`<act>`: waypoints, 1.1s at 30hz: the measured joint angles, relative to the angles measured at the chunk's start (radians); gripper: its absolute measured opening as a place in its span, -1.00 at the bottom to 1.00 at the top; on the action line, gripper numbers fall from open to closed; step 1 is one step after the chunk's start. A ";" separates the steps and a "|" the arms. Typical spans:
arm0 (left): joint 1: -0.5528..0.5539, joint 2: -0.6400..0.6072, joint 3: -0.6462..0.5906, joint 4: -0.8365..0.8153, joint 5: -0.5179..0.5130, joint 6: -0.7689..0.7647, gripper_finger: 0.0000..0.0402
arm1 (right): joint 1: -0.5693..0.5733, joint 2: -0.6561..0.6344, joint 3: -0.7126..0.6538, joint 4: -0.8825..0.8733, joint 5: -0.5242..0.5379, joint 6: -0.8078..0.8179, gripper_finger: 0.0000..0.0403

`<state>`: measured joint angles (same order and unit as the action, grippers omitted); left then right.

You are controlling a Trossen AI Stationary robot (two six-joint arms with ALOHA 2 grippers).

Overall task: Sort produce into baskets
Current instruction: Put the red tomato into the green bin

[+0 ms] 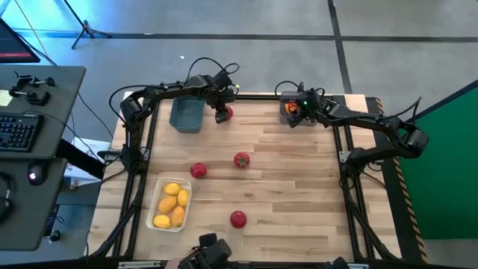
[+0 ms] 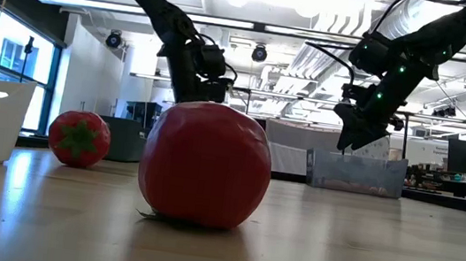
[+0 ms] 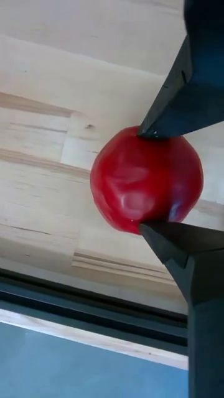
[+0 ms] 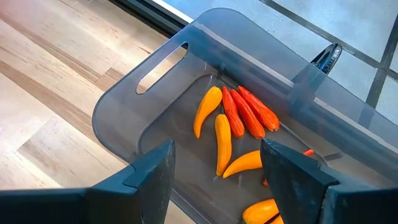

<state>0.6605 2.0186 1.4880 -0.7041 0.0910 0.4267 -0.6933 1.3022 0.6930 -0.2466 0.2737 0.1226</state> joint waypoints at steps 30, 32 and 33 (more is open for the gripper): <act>-0.033 -0.118 -0.004 -0.020 -0.029 0.012 -0.42 | 0.000 0.000 0.000 -0.010 -0.004 -0.018 0.13; -0.033 -0.116 -0.005 -0.014 -0.034 0.000 -0.43 | 0.000 0.000 0.000 -0.011 -0.013 -0.018 0.13; -0.033 -0.116 -0.005 -0.009 -0.045 -0.003 -0.42 | 0.000 0.000 0.000 -0.011 -0.018 -0.018 0.13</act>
<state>0.6277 1.9026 1.4834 -0.7128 0.0463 0.4233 -0.6930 1.3018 0.6930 -0.2576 0.2554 0.1047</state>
